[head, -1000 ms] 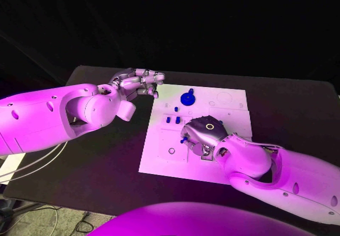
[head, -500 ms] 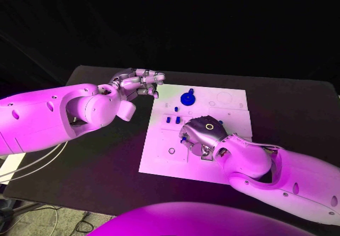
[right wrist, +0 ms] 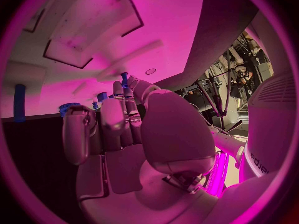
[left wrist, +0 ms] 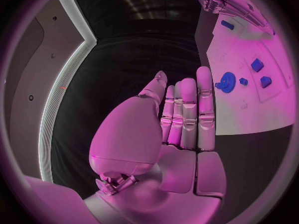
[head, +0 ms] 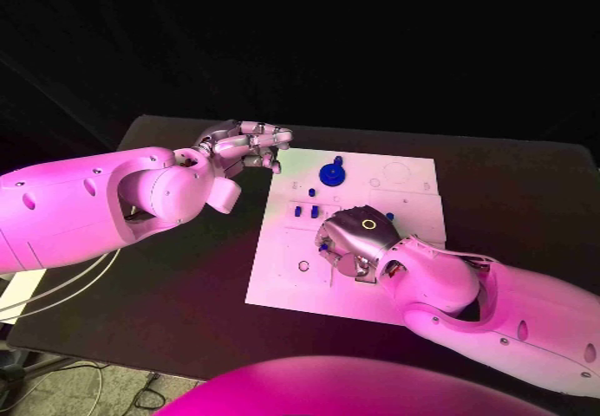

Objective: Assemble the parts on the task board

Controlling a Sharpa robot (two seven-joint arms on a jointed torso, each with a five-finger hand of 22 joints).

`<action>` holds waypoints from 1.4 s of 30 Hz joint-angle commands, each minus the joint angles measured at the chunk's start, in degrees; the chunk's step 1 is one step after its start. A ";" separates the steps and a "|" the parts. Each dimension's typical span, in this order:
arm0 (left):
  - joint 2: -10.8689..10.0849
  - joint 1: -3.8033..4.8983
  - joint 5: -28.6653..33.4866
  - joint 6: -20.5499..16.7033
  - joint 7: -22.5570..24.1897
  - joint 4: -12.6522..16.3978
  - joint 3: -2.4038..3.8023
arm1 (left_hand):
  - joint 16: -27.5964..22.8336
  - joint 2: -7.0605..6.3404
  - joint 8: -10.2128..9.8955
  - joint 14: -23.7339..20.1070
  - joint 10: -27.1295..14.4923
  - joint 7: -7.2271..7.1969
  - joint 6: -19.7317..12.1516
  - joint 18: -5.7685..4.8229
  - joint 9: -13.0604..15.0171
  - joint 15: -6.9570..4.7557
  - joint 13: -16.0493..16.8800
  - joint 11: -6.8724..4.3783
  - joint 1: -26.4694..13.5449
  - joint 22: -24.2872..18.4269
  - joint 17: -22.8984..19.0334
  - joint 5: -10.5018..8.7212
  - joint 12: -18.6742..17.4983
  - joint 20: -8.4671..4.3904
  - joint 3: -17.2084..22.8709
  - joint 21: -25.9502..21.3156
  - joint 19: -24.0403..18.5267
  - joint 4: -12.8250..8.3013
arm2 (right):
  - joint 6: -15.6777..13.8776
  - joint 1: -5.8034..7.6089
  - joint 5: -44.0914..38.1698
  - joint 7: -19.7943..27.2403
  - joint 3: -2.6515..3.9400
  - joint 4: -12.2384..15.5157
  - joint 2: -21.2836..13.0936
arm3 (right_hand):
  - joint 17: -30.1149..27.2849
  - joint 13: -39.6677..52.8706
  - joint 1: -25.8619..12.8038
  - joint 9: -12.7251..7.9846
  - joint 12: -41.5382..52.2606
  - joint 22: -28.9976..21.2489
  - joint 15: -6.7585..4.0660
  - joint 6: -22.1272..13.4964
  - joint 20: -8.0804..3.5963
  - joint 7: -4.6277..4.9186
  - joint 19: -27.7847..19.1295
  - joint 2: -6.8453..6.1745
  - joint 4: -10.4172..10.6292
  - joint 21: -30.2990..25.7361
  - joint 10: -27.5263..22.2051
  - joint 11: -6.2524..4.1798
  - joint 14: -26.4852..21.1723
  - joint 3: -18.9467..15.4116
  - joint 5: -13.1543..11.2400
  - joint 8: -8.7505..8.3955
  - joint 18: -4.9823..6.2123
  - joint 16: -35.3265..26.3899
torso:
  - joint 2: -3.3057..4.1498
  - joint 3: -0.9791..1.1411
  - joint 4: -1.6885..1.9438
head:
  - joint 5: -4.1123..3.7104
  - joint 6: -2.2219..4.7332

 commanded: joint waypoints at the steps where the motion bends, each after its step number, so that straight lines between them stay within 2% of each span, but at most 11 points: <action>1: 0.13 0.05 -0.34 0.81 0.28 0.13 0.04 | -0.31 0.24 0.25 0.03 -0.34 -0.03 -0.49 0.65 -0.07 -0.11 -0.08 0.11 0.36 -0.05 -0.10 -0.13 -0.09 0.18 -0.04 -0.36 0.07 -0.33 | 1.18 -0.11 0.44 0.66 -0.11 -0.11 0.08 | -0.05 0.00 -0.55 0.05 -0.02 2.13 -0.08 0.25 0.06 -0.12 0.22 -0.11 0.07 0.29 0.31 0.03 0.98 -0.11 0.04 0.36 0.03 0.02 | 0.00 0.01 0.00 | -0.07 0.00; 10: 0.18 0.05 -0.34 0.86 0.23 0.12 0.04 | -0.31 0.24 0.25 0.03 -0.34 -0.03 -0.49 0.65 -0.07 -0.11 -0.08 0.11 0.36 -0.05 -0.10 -0.13 -0.09 0.18 -0.04 -0.36 0.07 -0.33 | 0.30 -0.11 0.41 0.21 -0.11 -0.38 0.12 | -0.53 -0.09 -0.80 -0.05 -0.26 1.65 -0.01 -0.31 0.06 0.09 -0.07 -0.32 0.16 -0.03 -0.15 0.19 0.87 -0.22 -0.03 0.05 0.14 -0.28 | 0.01 0.02 0.02 | -0.16 0.00; 15: 0.19 0.05 -0.34 0.93 0.18 0.12 0.04 | -0.31 0.24 0.25 0.03 -0.34 -0.03 -0.49 0.65 -0.07 -0.11 -0.08 0.11 0.36 -0.05 -0.10 -0.13 -0.09 0.18 -0.04 -0.36 0.07 -0.33 | -0.05 -0.11 0.06 -0.58 -0.12 -0.49 0.11 | -1.97 -0.26 -2.10 -1.05 -0.64 0.32 0.71 -4.08 0.54 1.06 -0.85 -1.65 0.96 -0.95 -2.88 1.02 0.49 -0.92 -0.66 -0.43 0.41 -1.25 | -0.02 0.02 0.00 | -0.10 0.00; 18: 0.20 0.05 -0.34 1.01 0.09 0.11 0.04 | -0.35 0.38 0.27 0.05 -0.35 -0.01 -0.51 0.65 -0.08 -0.11 -0.12 0.12 0.47 -0.11 -0.15 -0.13 -0.09 0.18 0.00 -0.42 0.12 -0.36 | -0.19 -0.11 -0.11 -0.85 -0.12 -0.55 0.11 | -3.27 -0.27 -2.30 -1.72 -0.61 -0.99 0.97 -6.02 0.87 1.05 -1.60 -2.17 1.32 -1.88 -5.42 1.35 0.18 -1.54 -0.98 -0.35 0.72 -2.15 | 0.00 0.02 -0.02 | -0.12 0.00; 27: 0.28 0.05 -0.34 1.10 -0.01 0.03 0.04 | -0.35 0.38 0.27 0.05 -0.35 -0.01 -0.51 0.65 -0.08 -0.11 -0.12 0.12 0.47 -0.11 -0.15 -0.13 -0.09 0.18 0.00 -0.42 0.12 -0.36 | -0.74 -0.12 -0.23 -0.72 -0.15 -0.28 -0.02 | -3.90 -0.14 -2.29 -1.90 -0.23 -1.50 1.05 -5.88 1.03 1.22 -1.82 -2.10 1.69 -2.28 -6.20 1.47 0.08 -2.18 -1.05 -0.09 0.83 -2.55 | 0.00 0.03 -0.02 | -0.26 0.00; 32: 0.28 0.05 -0.35 1.17 -0.05 -0.01 0.04 | -0.35 0.38 0.27 0.05 -0.35 -0.01 -0.51 0.65 -0.08 -0.11 -0.12 0.12 0.47 -0.11 -0.15 -0.13 -0.09 0.18 0.00 -0.42 0.12 -0.36 | -2.55 -0.15 -0.45 -0.63 -0.16 0.21 -0.51 | -3.86 -0.06 -2.15 -1.90 0.08 -1.34 1.02 -5.52 1.03 1.29 -1.68 -1.82 1.81 -2.19 -5.75 1.44 0.15 -2.19 -0.93 0.01 0.80 -2.45 | 0.01 0.07 -0.03 | -0.33 0.00; 36: 0.32 0.04 -0.44 1.28 -0.02 -0.12 0.04 | -0.37 0.50 0.29 0.07 -0.35 -0.01 -0.51 0.65 -0.09 -0.11 -0.14 0.12 0.53 -0.15 -0.18 -0.12 -0.10 0.18 0.03 -0.46 0.15 -0.37 | -5.88 -0.24 -0.65 -0.35 -0.13 1.05 -1.45 | -4.06 -0.06 -2.13 -1.91 0.10 -1.38 1.02 -5.54 1.03 1.28 -1.69 -1.86 1.80 -2.22 -5.73 1.44 0.12 -2.21 -0.93 -0.01 0.80 -2.59 | -0.02 0.08 -0.05 | -0.46 0.00; 39: 0.35 0.03 -0.48 1.55 0.06 -0.23 0.04 | -0.37 0.50 0.29 0.07 -0.35 -0.01 -0.51 0.65 -0.09 -0.11 -0.14 0.12 0.53 -0.15 -0.18 -0.13 -0.10 0.18 0.03 -0.46 0.15 -0.37 | -8.18 -0.27 0.56 0.24 0.22 2.05 -2.69 | -4.35 -0.05 -2.12 -2.01 0.18 -1.49 0.99 -5.75 1.02 1.17 -1.73 -2.10 1.84 -2.29 -5.61 1.39 0.09 -2.37 -0.98 -0.16 0.83 -2.77 | -0.04 0.10 -0.02 | -0.89 0.00; 41: 0.25 0.02 -0.50 1.90 0.10 -0.32 0.03 | -0.37 0.50 0.29 0.07 -0.36 0.00 -0.52 0.65 -0.09 -0.11 -0.15 0.12 0.52 -0.16 -0.19 -0.13 -0.10 0.18 0.02 -0.47 0.16 -0.37 | -8.93 -0.24 2.87 0.84 0.86 2.84 -3.95 | -4.22 0.06 -2.41 -2.17 0.70 -1.32 0.84 -5.98 0.94 1.00 -1.57 -2.44 2.22 -2.19 -4.65 1.16 0.17 -2.79 -1.06 -0.23 0.79 -2.60 | -0.07 0.07 -0.08 | -1.35 0.00; 42: 0.15 0.02 -0.50 2.13 0.13 -0.36 0.03 | -0.38 0.49 0.29 0.07 -0.37 0.00 -0.53 0.65 -0.10 -0.10 -0.15 0.13 0.51 -0.17 -0.19 -0.13 -0.10 0.18 0.01 -0.47 0.16 -0.37 | -9.06 -0.09 5.02 1.38 1.21 3.22 -4.72 | -4.15 0.10 -2.59 -2.24 0.95 -1.18 0.73 -6.00 0.87 0.89 -1.46 -2.69 2.47 -2.11 -4.14 1.03 0.23 -3.09 -1.12 -0.21 0.76 -2.50 | -0.10 0.02 -0.18 | -1.32 0.00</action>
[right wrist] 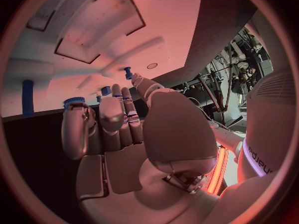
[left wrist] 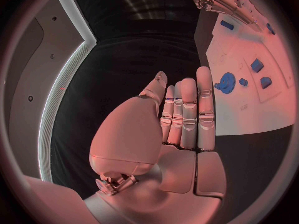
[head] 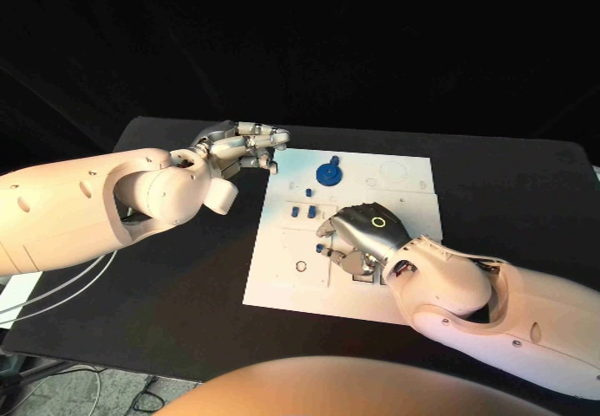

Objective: Assemble the parts on the task board

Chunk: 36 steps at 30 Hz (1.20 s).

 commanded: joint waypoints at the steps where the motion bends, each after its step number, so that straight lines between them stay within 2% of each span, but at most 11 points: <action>1: -0.19 0.02 -0.33 2.09 0.43 -0.12 0.02 | -0.39 0.25 0.28 0.07 -0.40 0.01 -0.56 0.64 -0.10 -0.10 -0.10 0.14 0.27 -0.07 -0.11 -0.13 -0.11 0.18 -0.02 -0.27 0.16 -0.36 | -4.03 0.49 6.45 2.24 0.79 1.12 -1.97 | 0.18 0.10 -0.42 -0.14 0.42 0.20 -0.03 -0.33 -0.19 -0.36 0.03 -0.60 0.30 0.00 0.94 -0.19 0.17 -0.69 -0.28 -0.01 0.74 0.14 | -0.10 -0.10 -0.22 | -0.43 0.00; 3: -0.47 0.03 -0.33 2.65 0.66 -0.39 0.02 | -0.39 0.25 0.28 0.07 -0.41 0.01 -0.57 0.64 -0.11 -0.10 -0.11 0.14 0.27 -0.08 -0.12 -0.13 -0.12 0.18 -0.03 -0.28 0.17 -0.36 | -3.31 1.67 10.65 4.42 1.43 1.98 -4.07 | 0.15 -0.01 -0.42 -0.37 0.31 0.11 0.05 -0.80 -0.21 0.00 0.02 -1.06 0.36 -0.07 0.82 -0.06 0.21 -1.40 1.20 -0.08 0.74 0.21 | -0.22 -0.14 -0.48 | -0.67 0.12; 5: -0.59 0.03 -0.34 2.84 0.81 -0.70 0.01 | -0.42 0.31 0.27 0.06 -0.45 0.01 -0.62 0.64 -0.12 -0.09 -0.13 0.15 0.33 -0.10 -0.14 -0.13 -0.14 0.18 0.00 -0.31 0.17 -0.38 | -2.06 2.54 12.39 6.26 1.77 2.71 -5.69 | -0.04 -0.12 -0.26 -0.51 0.03 -0.13 0.12 -1.14 -0.13 0.13 -0.11 -1.09 0.36 -0.24 0.30 0.09 0.18 -1.80 1.61 -0.10 0.78 0.13 | -0.30 -0.14 -0.71 | -0.74 0.45; 8: -0.62 0.03 -0.34 3.01 0.94 -1.08 0.01 | -0.42 0.33 0.27 0.06 -0.45 0.01 -0.63 0.64 -0.12 -0.09 -0.14 0.15 0.34 -0.11 -0.14 -0.13 -0.14 0.18 0.00 -0.32 0.18 -0.38 | 0.62 3.57 12.94 7.10 2.03 3.60 -7.65 | -0.41 -0.24 0.27 -0.77 -0.77 -0.53 0.32 -1.71 0.08 -0.45 -0.33 -1.04 0.39 -0.53 -1.56 0.23 0.11 -2.84 1.46 -0.07 0.88 -0.05 | -0.44 -0.20 -0.88 | -0.99 0.81; 10: -0.59 0.03 -0.34 3.18 0.99 -1.22 0.01 | -0.42 0.33 0.27 0.06 -0.45 0.01 -0.63 0.64 -0.12 -0.09 -0.14 0.15 0.34 -0.11 -0.14 -0.13 -0.14 0.18 0.00 -0.32 0.18 -0.38 | 2.76 4.08 12.25 6.82 2.13 3.79 -8.73 | -0.65 -0.27 0.46 -0.94 -1.04 -0.76 0.61 -2.01 0.31 -1.19 -0.46 -1.20 0.72 -0.72 -3.04 0.56 0.08 -4.39 1.13 -0.03 0.92 -0.13 | -0.47 -0.20 -0.97 | -1.10 1.06; 14: -0.46 0.03 -0.34 3.45 1.02 -1.33 0.01 | -0.42 0.33 0.27 0.06 -0.45 0.01 -0.63 0.64 -0.12 -0.09 -0.14 0.15 0.34 -0.11 -0.14 -0.13 -0.14 0.18 0.00 -0.32 0.18 -0.38 | 6.08 4.60 10.03 5.85 2.22 3.14 -10.16 | -1.33 -0.24 1.66 -1.22 -0.87 -1.23 1.02 -2.48 0.84 -2.45 -0.72 -0.91 2.11 -1.10 -5.27 1.14 -0.04 -7.96 -0.30 -0.04 1.00 -0.40 | -0.52 -0.19 -0.90 | -1.19 1.34; 17: -0.39 0.02 -0.34 3.60 1.01 -1.44 0.00 | -0.46 0.47 0.28 0.04 -0.48 0.00 -0.66 0.64 -0.14 -0.09 -0.17 0.14 0.48 -0.16 -0.18 -0.13 -0.16 0.18 0.06 -0.37 0.20 -0.43 | 7.09 4.76 7.95 5.29 2.25 2.64 -10.74 | -1.60 -0.22 2.52 -1.30 -0.70 -1.45 1.16 -2.58 0.93 -2.78 -0.84 -0.76 2.84 -1.28 -5.65 1.22 -0.08 -9.24 -0.59 -0.03 1.07 -0.48 | -0.50 -0.10 -0.90 | -1.20 1.52; 21: -0.33 0.02 -0.34 3.70 1.00 -1.61 -0.03 | -0.46 0.47 0.28 0.04 -0.48 0.00 -0.66 0.64 -0.14 -0.09 -0.17 0.14 0.48 -0.16 -0.18 -0.13 -0.16 0.18 0.06 -0.37 0.20 -0.43 | 7.96 4.84 6.42 4.60 2.27 2.15 -11.01 | -1.72 -0.21 3.10 -1.33 -0.56 -1.47 1.17 -2.55 0.94 -3.23 -0.84 -0.62 3.31 -1.30 -5.73 1.16 -0.08 -9.90 -0.63 -0.02 1.07 -0.50 | -0.50 -0.18 -0.89 | -1.33 1.71; 26: -0.31 0.01 -0.34 3.78 1.03 -1.69 -0.05 | -0.46 0.47 0.28 0.04 -0.48 0.00 -0.66 0.64 -0.14 -0.09 -0.17 0.14 0.48 -0.16 -0.18 -0.13 -0.16 0.18 0.06 -0.37 0.20 -0.43 | 8.17 4.87 4.53 2.89 2.28 1.46 -10.94 | -1.84 -0.21 3.60 -1.35 -0.48 -1.57 1.09 -2.56 0.88 -3.64 -0.89 -0.33 3.58 -1.38 -5.82 1.01 -0.07 -10.11 -0.60 -0.02 1.11 -0.53 | -0.45 -0.17 -0.96 | -1.53 1.92; 31: -0.22 0.00 -0.34 3.86 1.04 -1.78 -0.06 | -0.46 0.47 0.28 0.04 -0.48 0.00 -0.66 0.64 -0.14 -0.09 -0.17 0.14 0.48 -0.16 -0.18 -0.13 -0.16 0.18 0.06 -0.37 0.20 -0.43 | 4.95 4.88 2.91 1.66 2.28 0.85 -10.47 | -2.20 -0.20 4.63 -1.36 -0.27 -1.70 1.00 -2.45 0.77 -3.54 -0.94 0.77 3.90 -1.49 -5.75 0.97 -0.15 -9.68 -0.66 -0.01 1.13 -0.73 | -0.44 -0.17 -0.99 | -1.56 2.07; 36: -0.06 -0.02 -0.34 3.98 0.96 -1.93 -0.08 | -0.50 0.57 0.30 0.03 -0.49 0.00 -0.67 0.64 -0.15 -0.09 -0.20 0.13 0.61 -0.20 -0.22 -0.12 -0.17 0.18 0.10 -0.42 0.22 -0.48 | 3.22 4.89 2.34 1.20 2.30 0.40 -10.05 | -2.22 -0.18 4.82 -1.37 -0.18 -1.67 0.96 -2.42 0.73 -3.60 -0.92 1.00 3.96 -1.48 -5.62 0.92 -0.15 -9.53 -0.68 0.00 1.13 -0.73 | -0.43 -0.22 -0.85 | -1.84 2.22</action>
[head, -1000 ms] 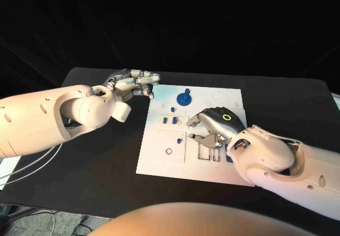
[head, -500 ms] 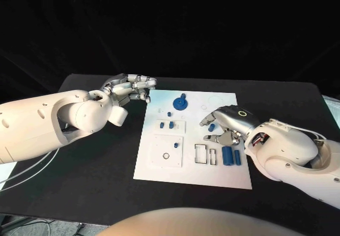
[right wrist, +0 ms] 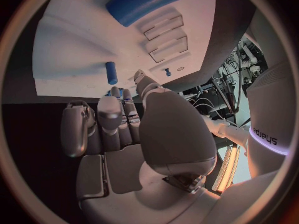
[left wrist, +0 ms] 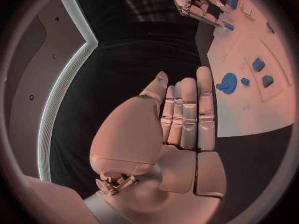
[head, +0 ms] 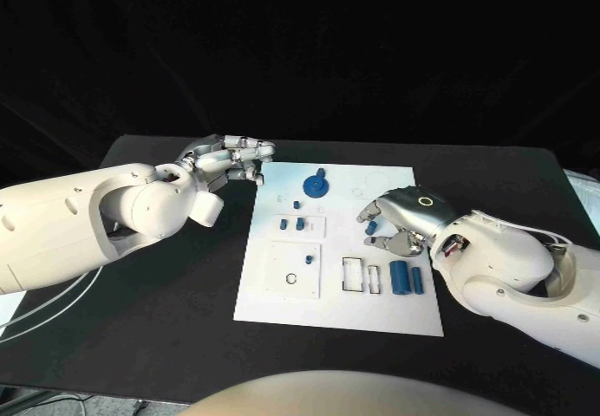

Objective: Assemble the parts on the task board

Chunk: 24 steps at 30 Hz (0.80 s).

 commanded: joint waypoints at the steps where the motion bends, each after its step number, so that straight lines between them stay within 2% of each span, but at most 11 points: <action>1: 0.20 0.01 -0.19 1.32 0.69 -0.09 0.00 | -0.28 0.29 0.30 0.03 -0.28 -0.01 -0.26 0.64 -0.06 -0.10 -0.09 -0.08 0.34 -0.09 -0.10 -0.12 -0.17 0.18 -0.05 -0.21 0.22 -0.33 | -2.15 0.03 -2.82 -1.60 0.03 -0.37 0.27 | -0.06 0.01 0.51 -0.07 0.33 -0.01 0.02 0.22 0.10 -0.26 -0.30 0.19 0.20 -0.24 -0.22 -0.17 -0.06 0.11 -0.39 0.00 1.12 -0.20 | 0.03 -0.04 0.11 | -0.17 0.12; 7: 0.42 -0.07 -0.19 1.43 0.60 -0.33 -0.11 | -0.29 0.32 0.31 0.03 -0.29 -0.02 -0.26 0.64 -0.06 -0.10 -0.10 -0.08 0.39 -0.11 -0.11 -0.12 -0.17 0.18 -0.03 -0.23 0.23 -0.35 | -1.18 0.04 -2.38 -1.96 0.04 -1.58 0.59 | 0.05 0.02 0.70 -0.03 0.46 -0.01 -0.09 0.47 0.03 -0.22 -0.28 0.41 0.30 -0.24 -0.02 -0.31 -0.02 0.28 -0.43 0.09 1.12 -0.10 | 0.04 -0.07 0.07 | 0.06 0.13; 17: 0.70 -0.19 -0.19 1.46 0.62 -0.37 -0.20 | -0.30 0.34 0.32 0.03 -0.29 -0.01 -0.27 0.64 -0.07 -0.10 -0.12 -0.08 0.44 -0.13 -0.13 -0.12 -0.17 0.17 -0.03 -0.25 0.24 -0.38 | 3.58 0.06 -1.38 -2.75 0.04 -2.92 1.40 | -0.22 0.16 1.37 0.14 2.18 -0.08 -0.66 1.95 -0.61 0.51 -0.24 0.99 0.61 -0.33 3.54 -0.91 -0.05 1.08 -0.12 0.32 1.13 -0.16 | 0.03 -0.12 0.09 | -0.07 0.15; 24: 0.69 -0.22 -0.19 1.40 0.68 -0.31 -0.22 | -0.30 0.34 0.32 0.03 -0.29 -0.01 -0.27 0.64 -0.07 -0.10 -0.12 -0.08 0.44 -0.13 -0.13 -0.12 -0.17 0.17 -0.03 -0.25 0.24 -0.38 | 4.60 0.05 -0.85 -2.73 0.03 -2.85 1.97 | 0.01 0.13 1.63 0.26 2.53 0.32 -0.91 2.98 -0.80 0.95 0.05 1.31 0.67 -0.08 4.81 -1.22 0.02 1.72 0.04 0.47 1.04 0.06 | -0.03 -0.08 0.09 | 0.00 0.10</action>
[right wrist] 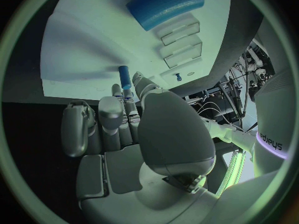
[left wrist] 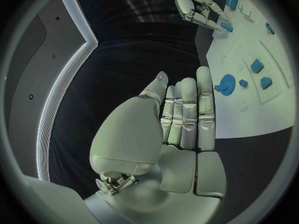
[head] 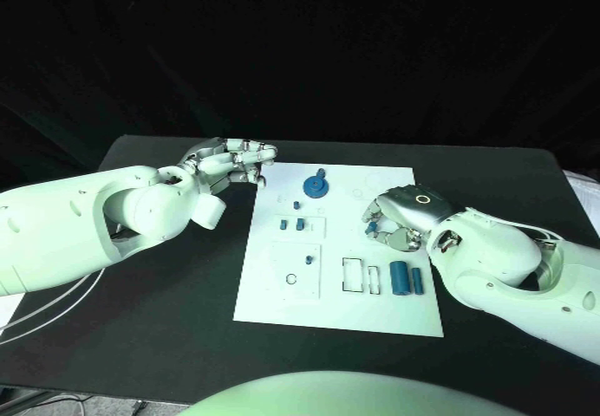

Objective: Assemble the parts on the task board

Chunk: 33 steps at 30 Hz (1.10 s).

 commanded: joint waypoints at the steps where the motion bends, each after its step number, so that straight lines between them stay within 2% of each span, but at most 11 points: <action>1: 0.08 -0.01 -0.16 1.03 0.69 0.13 0.02 | -0.30 0.34 0.32 0.03 -0.29 -0.01 -0.27 0.64 -0.07 -0.10 -0.07 -0.08 0.44 -0.07 -0.07 -0.12 -0.18 0.17 -0.02 -0.25 0.24 -0.38 | 2.49 0.01 0.16 -0.52 0.01 0.16 0.35 | 0.16 -0.01 0.46 0.11 0.27 0.15 -0.53 0.63 -0.40 0.00 0.06 0.17 0.00 -0.05 0.80 -0.14 0.02 0.49 0.27 0.16 1.03 0.09 | -0.05 0.02 0.00 | 0.04 0.00; 12: 0.04 -0.01 -0.16 1.04 0.70 0.22 0.02 | -0.30 0.34 0.32 0.03 -0.29 -0.01 -0.27 0.64 -0.07 -0.10 -0.07 -0.08 0.44 -0.07 -0.07 -0.12 -0.18 0.17 -0.02 -0.25 0.24 -0.38 | 3.28 -0.02 0.43 -0.78 0.00 -1.09 1.04 | 0.41 -0.09 1.07 0.23 0.30 0.54 -0.97 1.77 -0.79 0.52 0.35 0.78 -0.08 0.21 2.26 -0.68 0.13 1.91 0.40 0.22 0.94 0.37 | -0.02 0.09 0.11 | 0.15 -0.10; 19: -0.01 -0.01 -0.16 1.02 0.64 0.27 0.02 | -0.30 0.34 0.32 0.03 -0.29 -0.01 -0.27 0.64 -0.07 -0.10 -0.07 -0.08 0.44 -0.07 -0.07 -0.12 -0.18 0.17 -0.02 -0.25 0.24 -0.38 | 3.42 -0.04 0.03 -1.20 0.00 -1.55 1.12 | 0.29 -0.14 1.48 0.23 0.08 0.52 -1.06 1.99 -0.92 0.68 0.36 0.82 -0.33 0.20 2.44 -0.75 0.12 2.56 0.42 0.15 0.94 0.32 | -0.03 0.07 0.00 | 0.24 -0.25; 22: -0.02 -0.01 -0.16 1.01 0.62 0.29 0.02 | -0.30 0.34 0.32 0.03 -0.29 -0.01 -0.27 0.64 -0.07 -0.10 -0.07 -0.08 0.44 -0.07 -0.07 -0.12 -0.18 0.17 -0.02 -0.25 0.24 -0.38 | 3.60 -0.04 -0.10 -1.35 0.00 -1.73 1.12 | 0.15 -0.17 1.57 0.22 -0.01 0.48 -1.06 1.99 -0.94 0.70 0.34 0.75 -0.41 0.17 2.42 -0.73 0.09 2.71 0.39 0.10 0.95 0.23 | -0.02 0.06 -0.03 | 0.25 -0.25; 27: 0.03 -0.01 -0.16 0.80 0.55 0.28 0.02 | -0.31 0.38 0.33 0.03 -0.29 -0.01 -0.28 0.64 -0.07 -0.10 -0.08 -0.08 0.46 -0.09 -0.09 -0.12 -0.17 0.17 -0.02 -0.27 0.26 -0.39 | 3.74 -0.07 -0.17 -1.40 0.00 -1.93 1.14 | 0.09 -0.19 0.95 0.05 -0.47 0.38 -0.89 1.48 -0.89 0.39 0.28 -0.10 -0.19 0.08 2.24 -0.46 0.06 2.80 0.12 -0.28 0.94 0.20 | 0.00 0.07 -0.07 | 0.25 -0.26; 33: 0.11 -0.01 -0.16 0.70 0.53 0.23 0.02 | -0.33 0.43 0.34 0.03 -0.29 0.00 -0.28 0.64 -0.08 -0.10 -0.10 -0.07 0.49 -0.12 -0.11 -0.12 -0.17 0.17 -0.02 -0.29 0.27 -0.40 | 3.01 -0.10 -0.14 -1.10 0.00 -1.90 1.19 | 0.20 -0.13 0.78 0.04 -0.48 0.52 -0.90 1.55 -0.86 0.33 0.37 0.11 0.00 0.17 2.58 -0.54 0.09 3.15 0.12 -0.23 0.92 0.30 | -0.01 0.08 -0.12 | 0.22 -0.33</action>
